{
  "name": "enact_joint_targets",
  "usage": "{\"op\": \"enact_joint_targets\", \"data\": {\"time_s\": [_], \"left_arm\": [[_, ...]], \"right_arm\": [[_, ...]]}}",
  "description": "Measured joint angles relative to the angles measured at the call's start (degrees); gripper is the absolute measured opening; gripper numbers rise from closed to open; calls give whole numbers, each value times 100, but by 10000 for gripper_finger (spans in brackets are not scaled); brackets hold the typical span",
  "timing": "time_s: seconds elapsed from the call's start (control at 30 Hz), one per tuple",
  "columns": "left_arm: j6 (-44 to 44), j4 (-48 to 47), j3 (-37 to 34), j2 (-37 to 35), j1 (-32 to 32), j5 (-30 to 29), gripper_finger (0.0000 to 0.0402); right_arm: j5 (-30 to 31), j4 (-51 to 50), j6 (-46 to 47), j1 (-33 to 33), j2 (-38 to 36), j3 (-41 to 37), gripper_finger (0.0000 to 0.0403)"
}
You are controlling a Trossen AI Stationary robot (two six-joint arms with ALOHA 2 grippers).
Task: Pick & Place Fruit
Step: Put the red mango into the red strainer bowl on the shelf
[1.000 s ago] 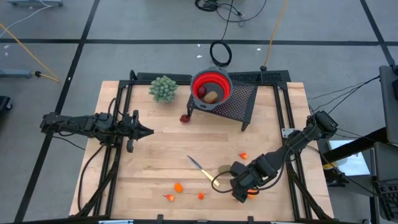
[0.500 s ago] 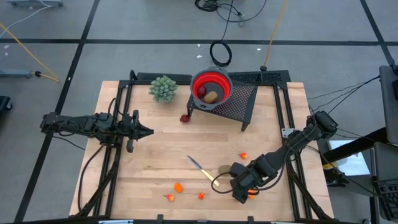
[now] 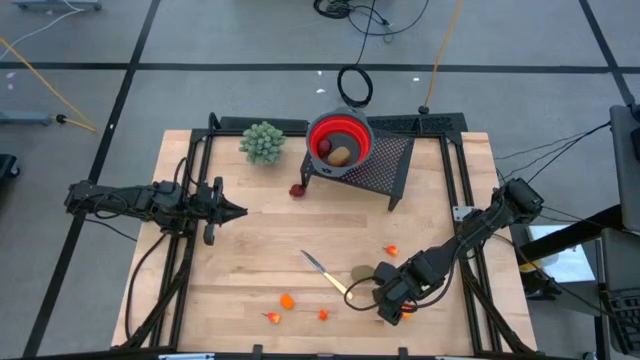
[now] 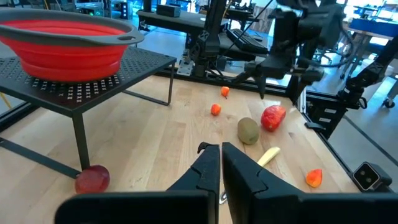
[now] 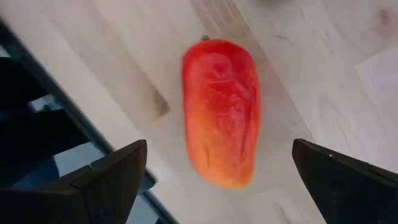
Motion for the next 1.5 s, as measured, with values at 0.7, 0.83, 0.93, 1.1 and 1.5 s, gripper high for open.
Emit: {"op": "enact_joint_targets", "data": {"time_s": [0.7,0.83,0.93,1.1,1.5], "left_arm": [[-126,-4,0,0,0,-4,24],[-146,-4,0,2,0,-4,24],[-146,-4,0,2,0,-5,24],[-146,-4,0,0,0,-7,24],[-147,-4,1,2,0,-11,24]], "right_arm": [[18,1451,246,-2,2,-1110,393],[7,1707,368,-2,2,-1314,393],[-6,1841,509,-2,2,-1443,393],[-231,1934,550,-2,2,-1573,393],[-288,1994,683,-6,-2,-1648,393]]}}
